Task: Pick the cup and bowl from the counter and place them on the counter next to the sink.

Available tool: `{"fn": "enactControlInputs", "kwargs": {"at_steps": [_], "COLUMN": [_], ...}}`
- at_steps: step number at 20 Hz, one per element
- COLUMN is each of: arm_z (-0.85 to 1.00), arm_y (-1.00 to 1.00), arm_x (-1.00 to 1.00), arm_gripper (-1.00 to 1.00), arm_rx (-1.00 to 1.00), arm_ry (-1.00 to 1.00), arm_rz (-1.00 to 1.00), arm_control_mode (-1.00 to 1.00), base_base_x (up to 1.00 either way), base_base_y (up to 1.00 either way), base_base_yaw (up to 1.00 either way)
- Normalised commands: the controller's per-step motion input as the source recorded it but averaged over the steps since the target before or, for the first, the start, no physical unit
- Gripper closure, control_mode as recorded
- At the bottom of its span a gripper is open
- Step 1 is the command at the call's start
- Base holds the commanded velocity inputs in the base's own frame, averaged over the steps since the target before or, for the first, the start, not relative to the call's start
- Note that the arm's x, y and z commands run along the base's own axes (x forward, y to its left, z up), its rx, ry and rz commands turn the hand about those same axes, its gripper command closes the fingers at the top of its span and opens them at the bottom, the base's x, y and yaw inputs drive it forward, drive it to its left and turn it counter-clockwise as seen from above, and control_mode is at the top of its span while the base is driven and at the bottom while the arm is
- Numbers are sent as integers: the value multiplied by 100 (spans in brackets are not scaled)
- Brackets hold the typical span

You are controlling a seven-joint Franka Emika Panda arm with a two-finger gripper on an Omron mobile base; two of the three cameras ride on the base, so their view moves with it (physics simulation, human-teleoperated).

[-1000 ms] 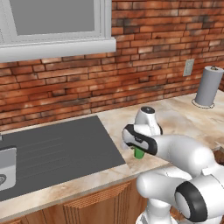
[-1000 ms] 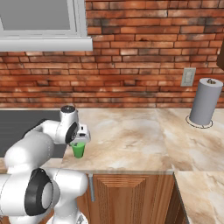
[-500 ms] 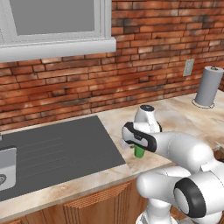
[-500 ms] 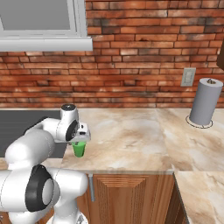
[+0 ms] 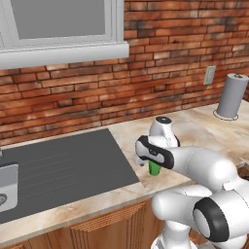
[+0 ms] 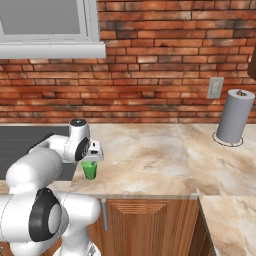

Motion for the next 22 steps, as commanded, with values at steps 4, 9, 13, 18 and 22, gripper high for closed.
{"fn": "enactControlInputs", "kwargs": {"at_steps": [4, 9, 13, 18, 22], "arm_z": [24, 47, 43, 29, 41], "arm_y": [63, 49, 11, -43, -78], "arm_x": [-3, -10, -6, 9, -29], "arm_gripper": [-100, -100, -100, -100, -100], "arm_rx": [-10, -15, -13, -6, 1], "arm_ry": [0, 0, 4, 0, 0], "arm_rz": [-3, 0, 0, -1, -6], "arm_control_mode": [-100, -100, -100, -100, -100], "base_base_x": [0, 0, 0, 0, 0], "base_base_y": [0, 0, 0, 0, 0], "base_base_yaw": [0, 0, 0, 0, 0]}}
